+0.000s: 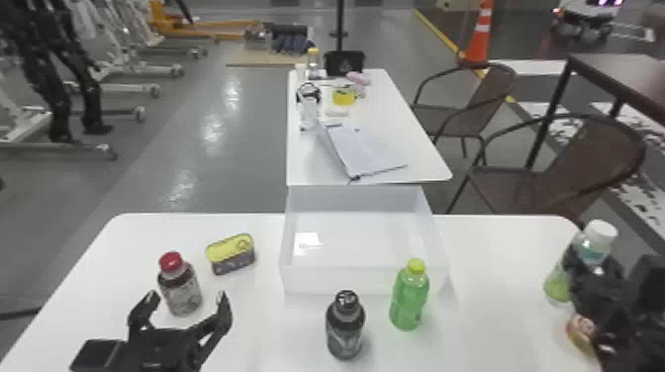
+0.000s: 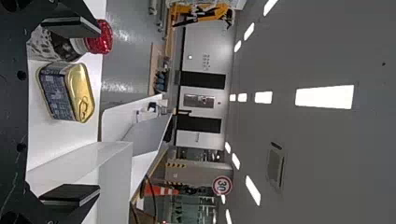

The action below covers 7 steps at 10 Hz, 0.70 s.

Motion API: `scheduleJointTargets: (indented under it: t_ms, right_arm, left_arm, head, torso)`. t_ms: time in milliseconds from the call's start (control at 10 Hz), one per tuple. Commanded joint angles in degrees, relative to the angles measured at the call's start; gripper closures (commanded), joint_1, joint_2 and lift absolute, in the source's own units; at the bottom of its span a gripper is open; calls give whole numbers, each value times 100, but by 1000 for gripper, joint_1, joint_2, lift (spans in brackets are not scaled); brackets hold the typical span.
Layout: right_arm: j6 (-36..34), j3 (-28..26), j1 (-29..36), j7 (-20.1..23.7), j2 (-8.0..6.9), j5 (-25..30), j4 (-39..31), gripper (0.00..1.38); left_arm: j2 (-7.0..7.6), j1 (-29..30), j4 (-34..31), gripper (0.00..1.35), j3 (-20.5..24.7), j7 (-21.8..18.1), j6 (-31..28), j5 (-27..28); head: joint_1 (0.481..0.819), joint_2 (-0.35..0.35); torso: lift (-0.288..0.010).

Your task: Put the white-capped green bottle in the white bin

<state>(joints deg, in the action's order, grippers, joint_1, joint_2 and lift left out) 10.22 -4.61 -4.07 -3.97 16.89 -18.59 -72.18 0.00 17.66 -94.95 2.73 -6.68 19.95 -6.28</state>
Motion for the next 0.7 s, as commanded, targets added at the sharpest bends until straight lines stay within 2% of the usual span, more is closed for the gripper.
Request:
scheduleJointTargets:
  t_ms: [0, 300, 500, 600]
  right_arm:
    - [-328, -40, 169, 11, -1, -136, -622, 1032]
    - [-1268, -40, 196, 169, -54, -303, -1773, 1032]
    - [-1857, -31, -15, 679, -239, -391, -2230, 1032]
    - [-1919, 136, -156, 819, -168, -576, -2266, 1032]
  left_arm:
    - [-15, -35, 30, 125, -18, 0, 26, -14]
    - [-15, -114, 65, 125, -132, 0, -9, -49]
    - [-15, -132, 91, 125, -150, 0, -27, -58]
    - [-15, -149, 109, 125, -167, 0, -35, -66]
  head:
    - [549, 0]
    - [549, 0]
    - [549, 0]
    - [549, 0]
  torso:
    - [-100]
    - [-100]
    - [-100]
    - [-100]
